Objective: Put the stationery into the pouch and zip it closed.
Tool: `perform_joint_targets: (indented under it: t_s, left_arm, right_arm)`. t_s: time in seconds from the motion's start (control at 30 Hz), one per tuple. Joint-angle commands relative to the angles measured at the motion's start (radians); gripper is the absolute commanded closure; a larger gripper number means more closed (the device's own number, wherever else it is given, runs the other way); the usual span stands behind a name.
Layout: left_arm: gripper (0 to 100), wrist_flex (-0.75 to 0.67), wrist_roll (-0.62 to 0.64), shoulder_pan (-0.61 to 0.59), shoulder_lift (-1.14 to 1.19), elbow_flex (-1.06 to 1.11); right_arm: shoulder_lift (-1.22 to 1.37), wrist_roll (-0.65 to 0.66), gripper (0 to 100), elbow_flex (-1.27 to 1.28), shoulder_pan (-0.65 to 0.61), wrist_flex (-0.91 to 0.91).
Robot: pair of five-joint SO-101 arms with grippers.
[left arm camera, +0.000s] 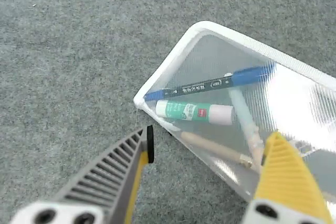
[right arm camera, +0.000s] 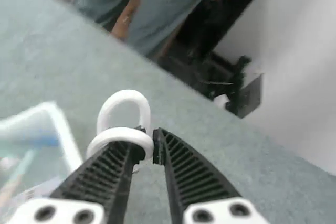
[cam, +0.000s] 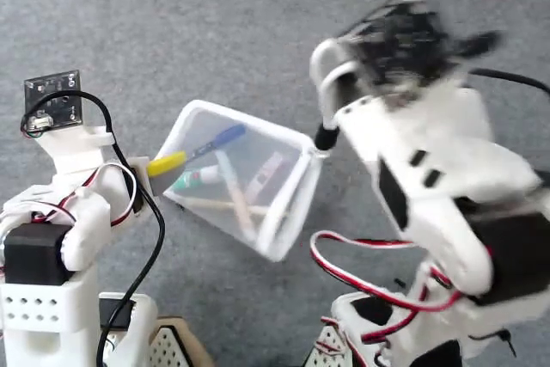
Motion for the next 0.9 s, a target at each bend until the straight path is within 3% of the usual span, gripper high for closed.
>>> perform_joint_targets:
  t_s: [0.0, 0.2, 0.87]
  left_arm:
    - [66, -0.018, -0.003, -0.012, -0.015, -0.004]
    - [66, -0.018, -0.003, -0.012, -0.015, -0.004]
    - [66, -0.017, -0.002, -0.002, -0.015, -0.012]
  right_arm:
    - [-0.016, -0.135, 98.7, -0.096, 0.129, -0.071]
    - [-0.018, -0.190, 98.7, -0.160, 0.258, -0.149]
    - [-0.018, -0.184, 98.7, -0.216, 0.261, -0.301]
